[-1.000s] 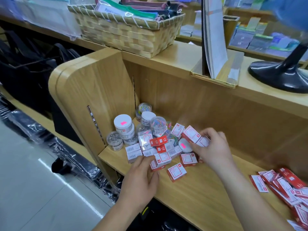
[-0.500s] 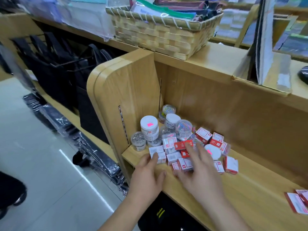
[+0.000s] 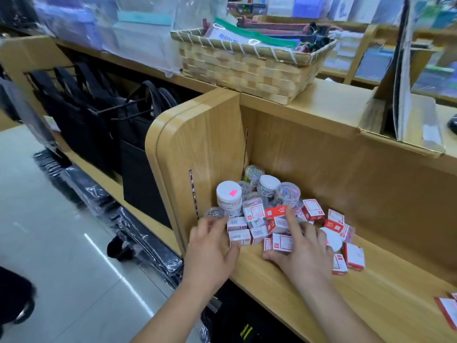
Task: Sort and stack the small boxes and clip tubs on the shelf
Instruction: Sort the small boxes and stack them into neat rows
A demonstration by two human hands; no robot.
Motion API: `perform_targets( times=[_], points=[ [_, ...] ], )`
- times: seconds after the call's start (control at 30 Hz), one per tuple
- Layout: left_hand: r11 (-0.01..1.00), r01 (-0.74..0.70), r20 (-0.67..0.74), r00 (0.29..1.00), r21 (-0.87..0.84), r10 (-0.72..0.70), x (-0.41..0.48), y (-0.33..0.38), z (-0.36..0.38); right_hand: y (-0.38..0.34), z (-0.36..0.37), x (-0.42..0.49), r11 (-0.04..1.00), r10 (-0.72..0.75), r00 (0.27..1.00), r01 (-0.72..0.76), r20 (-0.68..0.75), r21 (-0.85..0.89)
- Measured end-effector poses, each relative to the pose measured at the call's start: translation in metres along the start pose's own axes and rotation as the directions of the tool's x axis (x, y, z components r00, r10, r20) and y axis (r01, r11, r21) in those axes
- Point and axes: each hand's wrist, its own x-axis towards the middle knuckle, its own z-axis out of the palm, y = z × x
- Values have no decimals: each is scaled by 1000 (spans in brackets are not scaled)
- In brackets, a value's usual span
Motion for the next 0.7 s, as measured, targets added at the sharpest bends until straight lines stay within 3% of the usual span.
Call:
perform_targets(
  times=[0.13,0.3,0.4,0.53,0.7],
  points=[
    [1000,1,120,993,-11,0,8,-8,13,-8,0,-1,999,35,998,-36,44,26],
    [998,-20,16,1000,62,19,-8,6,8,3,-16,-18,991,21,1000,-18,-15,132],
    [989,-138,34,990,-54,140,-25,20,5,16,-20,-30,975,-32,995,51,-89,216],
    [959,-159,127,973,-234,192,-43,36,12,46,-23,-53,923,77,996,-56,-40,380],
    [922,-207,291,906,-328,307,-62,70,40,91,-24,-96,940,169,986,-160,-3,302]
  ],
)
